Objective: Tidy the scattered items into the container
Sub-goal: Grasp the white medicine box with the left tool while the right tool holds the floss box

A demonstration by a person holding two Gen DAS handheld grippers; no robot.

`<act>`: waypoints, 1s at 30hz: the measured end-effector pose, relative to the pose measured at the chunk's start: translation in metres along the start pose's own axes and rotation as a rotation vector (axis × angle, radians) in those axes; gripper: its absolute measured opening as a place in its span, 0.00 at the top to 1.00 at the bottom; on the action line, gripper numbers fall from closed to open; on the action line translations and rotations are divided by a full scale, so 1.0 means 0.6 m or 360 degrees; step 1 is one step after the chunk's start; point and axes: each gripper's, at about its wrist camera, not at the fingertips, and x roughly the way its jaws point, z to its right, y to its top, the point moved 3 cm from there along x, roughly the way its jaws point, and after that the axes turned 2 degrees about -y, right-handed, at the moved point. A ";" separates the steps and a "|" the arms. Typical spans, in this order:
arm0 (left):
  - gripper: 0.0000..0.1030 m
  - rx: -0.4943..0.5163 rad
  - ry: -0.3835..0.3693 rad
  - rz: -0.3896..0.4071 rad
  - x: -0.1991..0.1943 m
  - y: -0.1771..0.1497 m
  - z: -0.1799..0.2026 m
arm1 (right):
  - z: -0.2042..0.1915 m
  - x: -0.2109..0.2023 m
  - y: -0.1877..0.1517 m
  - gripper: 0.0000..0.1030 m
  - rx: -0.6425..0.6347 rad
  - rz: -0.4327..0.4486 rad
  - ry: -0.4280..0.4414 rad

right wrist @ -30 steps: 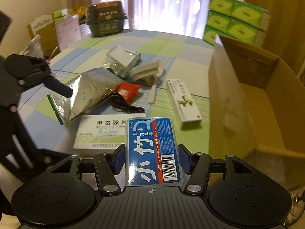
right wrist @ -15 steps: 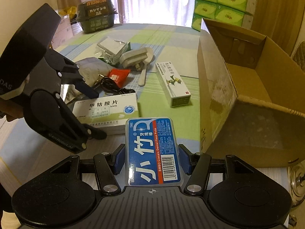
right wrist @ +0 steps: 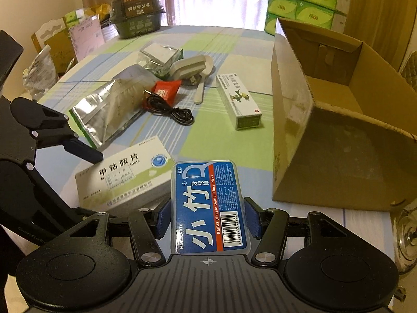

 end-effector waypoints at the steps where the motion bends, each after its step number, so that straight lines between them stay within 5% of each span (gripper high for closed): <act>1: 0.23 0.0012 0.0008 -0.0005 0.003 0.001 0.002 | 0.002 -0.003 -0.002 0.42 0.0010 0.0003 -0.0006; 14: 0.35 -0.0104 -0.0027 -0.0004 0.019 0.028 -0.006 | 0.018 -0.016 -0.016 0.42 0.0108 0.0013 -0.0031; 30: 0.35 -0.0412 0.0006 0.0226 -0.090 0.044 -0.028 | 0.011 -0.061 0.005 0.42 0.0108 0.0139 -0.0052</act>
